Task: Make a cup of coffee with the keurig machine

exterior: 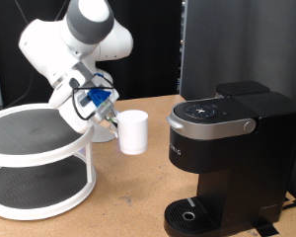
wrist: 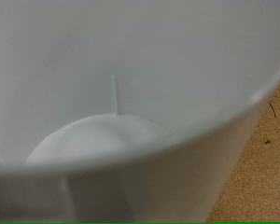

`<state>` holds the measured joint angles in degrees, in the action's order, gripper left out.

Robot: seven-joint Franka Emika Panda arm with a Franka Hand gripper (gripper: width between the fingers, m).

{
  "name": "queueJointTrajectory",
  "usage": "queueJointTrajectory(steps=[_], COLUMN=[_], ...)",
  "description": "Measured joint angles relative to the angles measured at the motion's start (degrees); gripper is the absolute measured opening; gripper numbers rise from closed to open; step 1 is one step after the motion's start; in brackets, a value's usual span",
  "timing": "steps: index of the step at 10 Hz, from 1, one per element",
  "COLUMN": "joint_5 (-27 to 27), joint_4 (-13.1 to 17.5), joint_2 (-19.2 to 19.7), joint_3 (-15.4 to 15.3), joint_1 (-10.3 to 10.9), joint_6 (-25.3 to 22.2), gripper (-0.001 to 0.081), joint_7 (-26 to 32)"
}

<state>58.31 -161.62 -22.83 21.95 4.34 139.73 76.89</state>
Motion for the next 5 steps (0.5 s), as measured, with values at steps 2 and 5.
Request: queueJointTrajectory(steps=[2,5], joint_5=[2.2,7.1], joint_4=[0.1,1.0], joint_2=[2.6,7.2], joint_3=[-0.6,-1.0], joint_1=[1.2,3.2], joint_6=[2.3,4.8], gripper=[0.007,0.007], joint_7=[1.4,5.2])
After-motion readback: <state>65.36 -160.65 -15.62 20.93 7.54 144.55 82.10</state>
